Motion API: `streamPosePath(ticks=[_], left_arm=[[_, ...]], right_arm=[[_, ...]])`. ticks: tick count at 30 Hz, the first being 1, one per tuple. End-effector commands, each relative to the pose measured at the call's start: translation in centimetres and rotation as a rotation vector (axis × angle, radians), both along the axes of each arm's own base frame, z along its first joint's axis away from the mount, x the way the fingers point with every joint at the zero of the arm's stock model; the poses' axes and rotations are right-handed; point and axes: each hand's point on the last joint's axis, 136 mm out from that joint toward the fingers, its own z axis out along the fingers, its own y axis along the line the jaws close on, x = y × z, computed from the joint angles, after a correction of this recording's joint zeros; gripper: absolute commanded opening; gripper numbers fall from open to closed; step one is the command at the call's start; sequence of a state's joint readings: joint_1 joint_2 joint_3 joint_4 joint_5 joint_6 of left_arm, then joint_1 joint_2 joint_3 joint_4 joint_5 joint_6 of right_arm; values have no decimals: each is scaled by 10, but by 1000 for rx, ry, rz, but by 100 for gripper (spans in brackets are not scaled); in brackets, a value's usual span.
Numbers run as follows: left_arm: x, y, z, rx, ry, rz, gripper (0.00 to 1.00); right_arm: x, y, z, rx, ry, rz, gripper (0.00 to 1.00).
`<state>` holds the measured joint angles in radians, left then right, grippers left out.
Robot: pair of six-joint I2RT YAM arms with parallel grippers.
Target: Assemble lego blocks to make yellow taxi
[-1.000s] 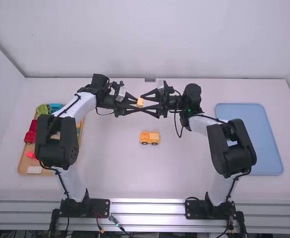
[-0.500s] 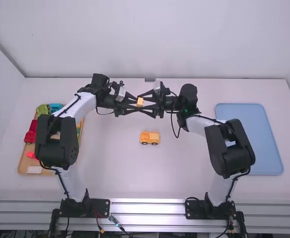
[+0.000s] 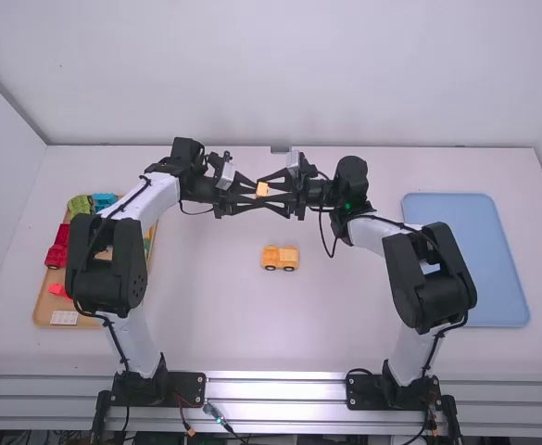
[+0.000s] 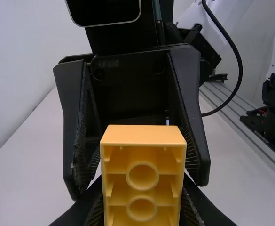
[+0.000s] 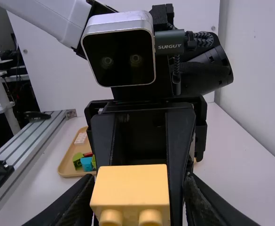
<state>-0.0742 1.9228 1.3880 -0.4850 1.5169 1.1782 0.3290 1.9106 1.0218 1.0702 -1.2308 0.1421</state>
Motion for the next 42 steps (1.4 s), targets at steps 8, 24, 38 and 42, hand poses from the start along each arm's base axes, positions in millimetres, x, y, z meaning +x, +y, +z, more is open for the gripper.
streamPosePath(ticks=[8, 24, 38, 42], left_arm=[[-4, -1, 4, -1, -22, -5, 2], [1, -2, 5, 3, -31, 0, 2], [7, -2, 7, 7, -20, 8, 2], [7, -2, 7, 7, -20, 8, 2]], right_arm=[[-5, -1, 21, 21, -82, 33, 52], [-2, -7, 20, 18, -85, 27, 43], [-4, -4, 20, 18, -111, 33, 33], [-4, 0, 20, 21, -113, 24, 40]])
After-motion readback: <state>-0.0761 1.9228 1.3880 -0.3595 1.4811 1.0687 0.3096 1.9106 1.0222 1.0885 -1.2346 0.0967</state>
